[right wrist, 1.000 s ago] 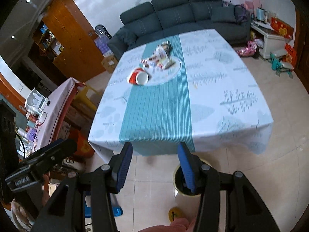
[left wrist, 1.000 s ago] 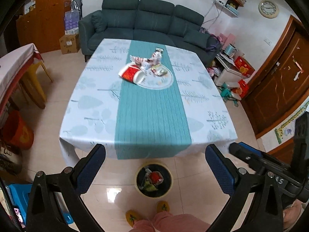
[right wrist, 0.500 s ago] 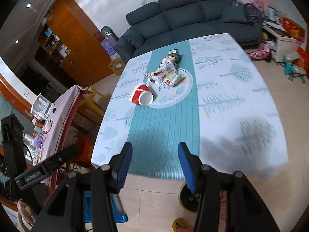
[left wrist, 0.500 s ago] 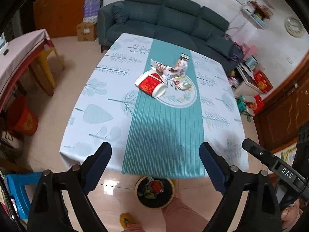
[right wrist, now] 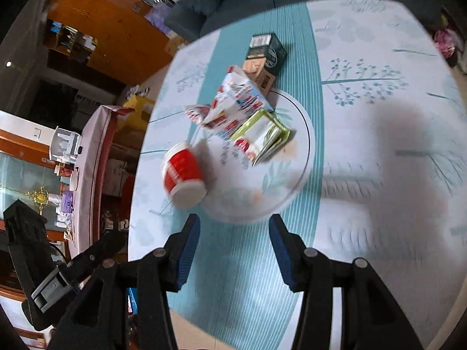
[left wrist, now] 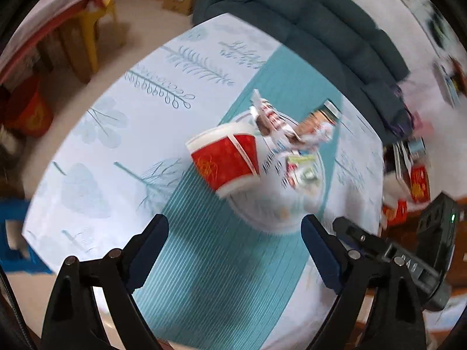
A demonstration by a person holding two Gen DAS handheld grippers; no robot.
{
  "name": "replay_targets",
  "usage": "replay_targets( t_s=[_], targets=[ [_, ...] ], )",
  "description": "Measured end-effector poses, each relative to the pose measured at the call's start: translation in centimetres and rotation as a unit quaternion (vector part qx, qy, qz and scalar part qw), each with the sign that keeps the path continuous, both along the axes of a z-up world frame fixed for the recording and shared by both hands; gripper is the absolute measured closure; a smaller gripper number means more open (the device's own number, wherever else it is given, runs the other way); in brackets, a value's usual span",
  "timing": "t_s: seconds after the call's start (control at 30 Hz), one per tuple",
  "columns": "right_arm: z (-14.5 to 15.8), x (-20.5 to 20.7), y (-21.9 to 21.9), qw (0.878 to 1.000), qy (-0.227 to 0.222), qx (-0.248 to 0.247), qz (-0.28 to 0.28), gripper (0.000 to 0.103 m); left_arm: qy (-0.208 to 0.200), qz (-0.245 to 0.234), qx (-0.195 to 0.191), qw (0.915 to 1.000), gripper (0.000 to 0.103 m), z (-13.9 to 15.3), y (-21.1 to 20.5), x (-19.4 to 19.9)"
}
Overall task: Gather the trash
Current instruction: 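Grasp the red paper cup with the left tool while the right grasps the green wrapper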
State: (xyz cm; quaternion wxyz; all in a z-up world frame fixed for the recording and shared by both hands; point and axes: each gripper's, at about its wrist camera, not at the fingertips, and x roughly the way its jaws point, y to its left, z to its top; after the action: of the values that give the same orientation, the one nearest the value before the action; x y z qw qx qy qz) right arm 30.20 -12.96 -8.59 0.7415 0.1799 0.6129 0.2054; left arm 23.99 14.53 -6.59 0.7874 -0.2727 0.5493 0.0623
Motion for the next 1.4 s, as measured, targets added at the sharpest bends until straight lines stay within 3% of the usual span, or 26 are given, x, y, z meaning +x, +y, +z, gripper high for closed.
replay_targets(
  t_s=[0.23, 0.43, 0.53, 0.7, 0.8, 1.03, 1.4],
  targets=[
    [-3.6, 4.9, 0.2, 0.999, 0.043, 0.015, 0.01, 0.054, 0.032, 0.056, -0.02, 0.9977, 0.012, -3.9, 1.5, 4.8],
    [-5.1, 6.9, 0.8, 0.997, 0.069, 0.023, 0.013, 0.054, 0.045, 0.077, -0.042, 0.9951, 0.012, -6.3, 3.2, 6.1],
    [-5.8, 7.6, 1.1, 0.996, 0.085, 0.023, 0.007, 0.043, 0.049, 0.073, -0.048, 0.995, 0.013, -7.2, 3.1, 6.7],
    [-6.4, 9.0, 1.9, 0.995, 0.102, 0.013, -0.009, 0.041, 0.054, 0.06, -0.065, 0.9947, 0.027, -8.3, 2.4, 7.6],
    [-6.5, 9.8, 2.8, 0.995, 0.101, -0.01, -0.015, 0.041, 0.058, 0.049, -0.07, 0.9946, 0.034, -8.9, 1.7, 8.1],
    [-6.5, 11.1, 4.0, 0.992, 0.103, -0.054, -0.04, 0.041, 0.055, 0.037, -0.061, 0.9959, 0.038, -8.9, 0.6, 8.9],
    [-6.1, 11.0, 7.4, 0.982, 0.048, -0.179, -0.022, 0.041, 0.05, 0.041, -0.032, 0.9974, 0.045, -7.9, 0.0, 7.3]
  ],
)
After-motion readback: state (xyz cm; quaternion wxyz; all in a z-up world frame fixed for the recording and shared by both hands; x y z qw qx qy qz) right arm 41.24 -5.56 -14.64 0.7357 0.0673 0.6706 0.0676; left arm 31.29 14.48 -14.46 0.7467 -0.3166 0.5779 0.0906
